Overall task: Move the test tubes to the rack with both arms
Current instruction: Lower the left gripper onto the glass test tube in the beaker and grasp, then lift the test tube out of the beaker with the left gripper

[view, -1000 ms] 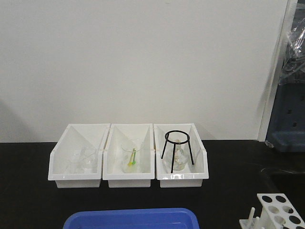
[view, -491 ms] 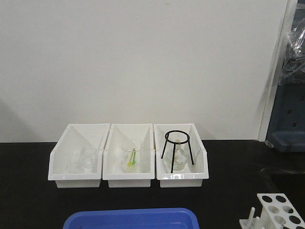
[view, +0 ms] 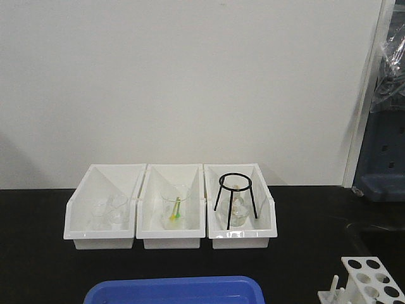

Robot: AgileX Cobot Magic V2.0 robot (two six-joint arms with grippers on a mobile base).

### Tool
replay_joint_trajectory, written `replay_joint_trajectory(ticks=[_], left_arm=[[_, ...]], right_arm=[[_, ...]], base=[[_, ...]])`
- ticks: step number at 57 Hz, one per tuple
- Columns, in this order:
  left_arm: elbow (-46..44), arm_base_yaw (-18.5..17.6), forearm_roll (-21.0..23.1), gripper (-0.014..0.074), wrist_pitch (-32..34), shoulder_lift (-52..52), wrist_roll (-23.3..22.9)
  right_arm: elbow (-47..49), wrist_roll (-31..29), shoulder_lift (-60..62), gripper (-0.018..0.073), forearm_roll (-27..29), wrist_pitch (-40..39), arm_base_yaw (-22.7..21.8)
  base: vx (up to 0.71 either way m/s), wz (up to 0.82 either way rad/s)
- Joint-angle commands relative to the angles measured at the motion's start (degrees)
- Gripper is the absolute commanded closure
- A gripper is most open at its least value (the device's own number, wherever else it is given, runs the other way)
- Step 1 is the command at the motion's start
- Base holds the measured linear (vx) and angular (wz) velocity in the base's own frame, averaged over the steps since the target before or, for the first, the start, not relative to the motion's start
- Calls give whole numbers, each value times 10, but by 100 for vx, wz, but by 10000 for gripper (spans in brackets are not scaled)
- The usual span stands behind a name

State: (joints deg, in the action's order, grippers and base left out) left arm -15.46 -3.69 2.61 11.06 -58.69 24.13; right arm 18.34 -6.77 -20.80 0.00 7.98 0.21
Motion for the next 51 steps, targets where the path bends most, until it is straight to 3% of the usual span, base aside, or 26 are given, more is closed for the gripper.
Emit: replay_joint_trajectory(ticks=[1, 18, 31, 39, 51], left_arm=[[-15, -3, 5, 16, 87, -21, -7], [-15, -3, 5, 16, 177, -95, -22], [-15, -3, 5, 41, 186, -100, -23], [-15, -3, 5, 124, 185, -100, -29], [-15, -3, 5, 316, 179, -100, -83]], right_arm=[[20, 0, -7, 122, 0, -45, -2], [20, -1, -7, 122, 0, -45, -2], [20, -1, -7, 122, 0, -45, -2], [20, -1, -7, 122, 0, -45, -2], [20, -1, -7, 122, 0, -45, -2]], base=[[0, 0], [0, 0], [0, 0], [0, 0], [0, 0]])
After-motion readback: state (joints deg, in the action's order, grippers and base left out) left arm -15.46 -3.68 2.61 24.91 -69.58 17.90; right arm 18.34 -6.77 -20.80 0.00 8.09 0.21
